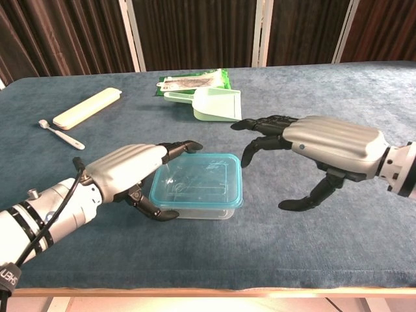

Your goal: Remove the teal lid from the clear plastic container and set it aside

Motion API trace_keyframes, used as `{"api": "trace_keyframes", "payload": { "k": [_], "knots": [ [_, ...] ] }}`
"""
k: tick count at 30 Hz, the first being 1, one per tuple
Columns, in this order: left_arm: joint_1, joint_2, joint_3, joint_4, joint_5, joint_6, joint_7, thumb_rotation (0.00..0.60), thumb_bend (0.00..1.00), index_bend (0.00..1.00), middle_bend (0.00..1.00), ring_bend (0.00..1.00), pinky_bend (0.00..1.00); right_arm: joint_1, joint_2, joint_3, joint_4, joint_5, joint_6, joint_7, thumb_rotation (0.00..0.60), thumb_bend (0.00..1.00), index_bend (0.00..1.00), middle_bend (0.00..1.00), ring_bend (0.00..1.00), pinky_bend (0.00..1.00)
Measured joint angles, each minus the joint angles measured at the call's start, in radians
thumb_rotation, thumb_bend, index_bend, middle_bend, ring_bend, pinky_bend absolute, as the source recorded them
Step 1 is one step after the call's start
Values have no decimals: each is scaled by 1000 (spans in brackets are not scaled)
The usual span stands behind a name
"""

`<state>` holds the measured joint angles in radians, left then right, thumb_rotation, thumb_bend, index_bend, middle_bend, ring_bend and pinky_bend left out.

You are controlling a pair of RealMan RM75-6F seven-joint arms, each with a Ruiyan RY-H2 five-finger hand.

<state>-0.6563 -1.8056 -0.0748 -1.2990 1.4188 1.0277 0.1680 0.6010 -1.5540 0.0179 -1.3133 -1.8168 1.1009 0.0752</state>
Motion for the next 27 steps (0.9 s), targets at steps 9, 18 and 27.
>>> {"api": "trace_keyframes", "payload": {
  "k": [9, 18, 27],
  "knots": [
    [2, 13, 0, -14, 0, 2, 1, 600, 274, 0, 800, 549, 796, 30, -81, -2, 7, 35, -32, -72, 600, 349, 522, 26, 0, 0],
    [4, 11, 7, -12, 3, 3, 11, 600, 274, 0, 806, 560, 804, 51, -147, 16, 30, 69, -27, -130, 600, 370, 564, 51, 0, 0],
    [6, 13, 12, -10, 5, 3, 21, 600, 274, 0, 808, 562, 807, 67, -169, 25, 31, 106, -35, -167, 600, 370, 589, 56, 0, 0]
  ]
}}
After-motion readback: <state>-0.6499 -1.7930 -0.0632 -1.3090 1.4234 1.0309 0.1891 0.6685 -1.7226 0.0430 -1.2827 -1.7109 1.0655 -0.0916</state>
